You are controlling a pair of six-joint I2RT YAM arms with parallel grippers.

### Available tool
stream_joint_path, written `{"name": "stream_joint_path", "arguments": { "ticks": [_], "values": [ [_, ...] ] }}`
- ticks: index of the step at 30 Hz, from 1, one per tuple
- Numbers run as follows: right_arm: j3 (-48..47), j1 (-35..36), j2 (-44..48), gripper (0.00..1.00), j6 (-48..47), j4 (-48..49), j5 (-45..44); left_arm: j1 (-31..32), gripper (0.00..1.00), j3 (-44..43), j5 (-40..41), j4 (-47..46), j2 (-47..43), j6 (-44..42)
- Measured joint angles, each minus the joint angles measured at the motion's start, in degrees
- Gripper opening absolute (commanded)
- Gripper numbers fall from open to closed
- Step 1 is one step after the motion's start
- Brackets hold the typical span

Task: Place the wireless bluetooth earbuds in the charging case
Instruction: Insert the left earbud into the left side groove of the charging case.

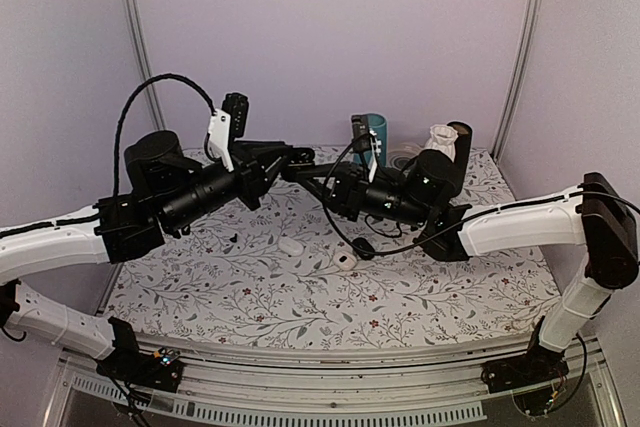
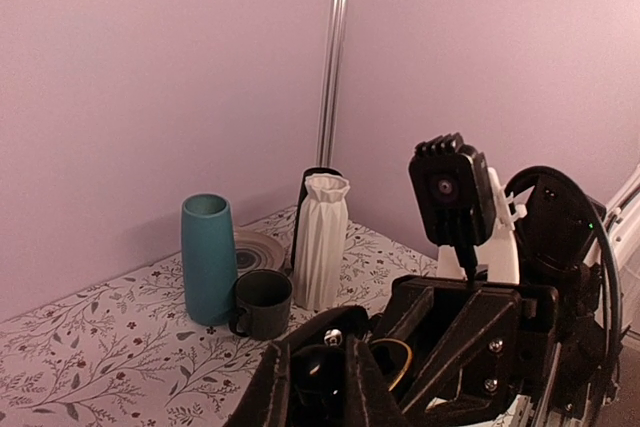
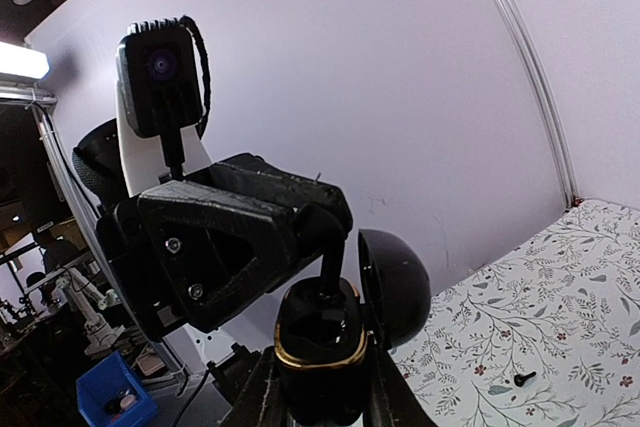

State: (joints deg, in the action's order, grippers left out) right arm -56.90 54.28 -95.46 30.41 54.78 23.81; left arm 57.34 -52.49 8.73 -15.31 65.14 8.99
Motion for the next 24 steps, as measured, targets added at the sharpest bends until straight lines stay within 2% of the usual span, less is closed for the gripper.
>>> {"name": "stream_joint_path", "arguments": {
  "ticks": [24],
  "values": [
    [-0.9, 0.4, 0.2, 0.03, -2.3, -2.1, -1.2, 0.2, 0.16, 0.1, -1.4, -0.1, -0.3, 0.0]
  ]
}}
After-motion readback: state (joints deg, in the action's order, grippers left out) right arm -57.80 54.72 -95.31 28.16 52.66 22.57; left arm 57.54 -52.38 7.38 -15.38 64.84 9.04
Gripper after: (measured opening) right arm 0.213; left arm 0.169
